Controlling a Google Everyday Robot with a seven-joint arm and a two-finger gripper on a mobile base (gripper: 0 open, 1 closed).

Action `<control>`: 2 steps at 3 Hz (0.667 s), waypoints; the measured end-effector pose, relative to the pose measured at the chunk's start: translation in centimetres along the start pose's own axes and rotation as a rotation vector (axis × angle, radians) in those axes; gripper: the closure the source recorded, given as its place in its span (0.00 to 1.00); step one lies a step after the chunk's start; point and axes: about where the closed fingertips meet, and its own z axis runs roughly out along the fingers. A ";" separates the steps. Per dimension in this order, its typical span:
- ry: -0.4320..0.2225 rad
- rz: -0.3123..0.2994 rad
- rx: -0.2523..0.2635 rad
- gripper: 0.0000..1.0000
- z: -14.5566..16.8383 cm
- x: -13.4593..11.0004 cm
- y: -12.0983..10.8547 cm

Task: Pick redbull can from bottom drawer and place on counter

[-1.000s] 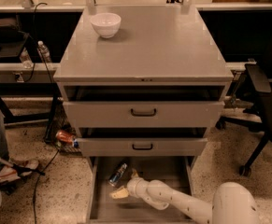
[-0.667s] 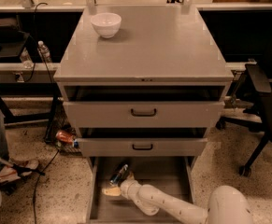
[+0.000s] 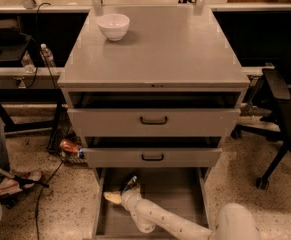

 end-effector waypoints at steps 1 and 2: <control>-0.013 0.009 0.061 0.00 0.9 -0.4 0.1; 0.003 -0.006 0.115 0.02 2.5 -0.2 0.3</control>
Offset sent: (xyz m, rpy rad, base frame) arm 0.0246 0.0245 -0.0185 -0.1230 0.0101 -0.1115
